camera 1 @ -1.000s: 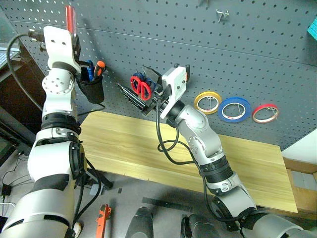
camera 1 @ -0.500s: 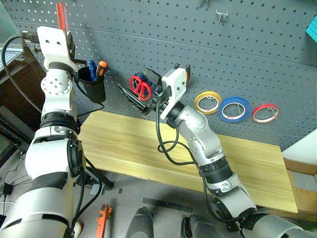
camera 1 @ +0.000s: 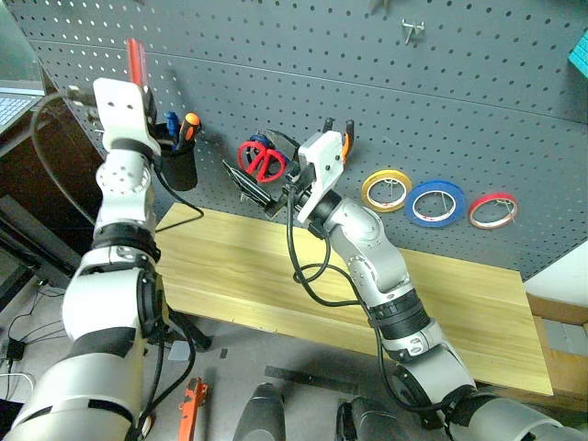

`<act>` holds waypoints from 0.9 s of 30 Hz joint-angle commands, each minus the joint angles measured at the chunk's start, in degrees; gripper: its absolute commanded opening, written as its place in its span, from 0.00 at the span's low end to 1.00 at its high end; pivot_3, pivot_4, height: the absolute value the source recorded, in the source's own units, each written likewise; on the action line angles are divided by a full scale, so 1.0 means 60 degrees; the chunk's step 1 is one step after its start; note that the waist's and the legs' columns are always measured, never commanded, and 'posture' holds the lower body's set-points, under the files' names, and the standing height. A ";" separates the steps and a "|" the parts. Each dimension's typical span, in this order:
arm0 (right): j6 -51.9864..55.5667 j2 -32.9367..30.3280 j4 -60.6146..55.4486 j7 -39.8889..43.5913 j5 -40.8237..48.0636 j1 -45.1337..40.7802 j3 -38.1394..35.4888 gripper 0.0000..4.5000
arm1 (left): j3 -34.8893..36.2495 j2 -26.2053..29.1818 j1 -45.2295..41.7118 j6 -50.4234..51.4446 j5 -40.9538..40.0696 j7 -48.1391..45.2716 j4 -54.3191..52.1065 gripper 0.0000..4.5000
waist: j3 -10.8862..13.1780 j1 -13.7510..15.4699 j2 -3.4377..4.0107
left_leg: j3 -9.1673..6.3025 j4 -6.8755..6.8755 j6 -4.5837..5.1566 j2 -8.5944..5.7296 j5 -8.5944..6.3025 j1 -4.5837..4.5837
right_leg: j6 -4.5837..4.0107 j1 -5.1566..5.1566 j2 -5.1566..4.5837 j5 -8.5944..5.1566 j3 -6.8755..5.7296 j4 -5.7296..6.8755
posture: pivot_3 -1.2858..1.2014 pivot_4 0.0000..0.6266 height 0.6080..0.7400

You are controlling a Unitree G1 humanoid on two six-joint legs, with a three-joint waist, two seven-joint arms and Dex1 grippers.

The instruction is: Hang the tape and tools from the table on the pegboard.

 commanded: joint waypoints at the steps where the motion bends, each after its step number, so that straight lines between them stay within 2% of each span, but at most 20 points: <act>1: -0.0189 0.0118 -0.0247 -0.0009 -0.0026 0.0038 -0.0032 1.00 | 0.0108 0.0060 0.0059 -0.0235 -0.0219 0.0091 -0.0830 0.17 | 0.0000 0.0002 0.0000 | 0.0000 0.0000 0.0000 0.0000 0.0000 -0.0001 | 0.0000 0.0000 0.0000 0.0000 0.0000 0.0000 | 0.63 0.16 1.00; 9: -0.0229 0.0058 -0.0202 0.0006 -0.0041 -0.0017 -0.0098 1.00 | 0.0092 0.0008 0.0229 -0.0069 -0.0294 0.0068 -0.1204 0.17 | -0.0001 0.0009 -0.0001 | -0.0001 0.0004 0.0001 -0.0001 0.0002 0.0001 | -0.0001 0.0002 0.0000 0.0000 -0.0001 0.0003 | 0.63 0.15 1.00; 19: -0.0430 0.0080 -0.0135 0.0040 0.0000 -0.0289 -0.0245 1.00 | -0.0083 0.0277 -0.1629 -0.0514 -0.0064 0.0229 -0.0673 0.17 | -0.0004 0.0013 -0.0005 | -0.0004 0.0011 0.0000 -0.0003 0.0004 -0.0005 | -0.0001 0.0003 -0.0001 0.0001 -0.0004 0.0001 | 0.62 0.13 1.00; 27: -0.0251 -0.0159 -0.0217 0.0044 -0.0164 -0.0123 -0.0166 1.00 | -0.0237 -0.0026 -0.1998 -0.0715 0.0114 0.0310 0.0084 0.17 | -0.0004 -0.0031 0.0001 | -0.0001 0.0011 0.0002 -0.0003 0.0005 0.0025 | -0.0001 0.0024 0.0000 0.0001 -0.0001 0.0007 | 0.61 0.17 1.00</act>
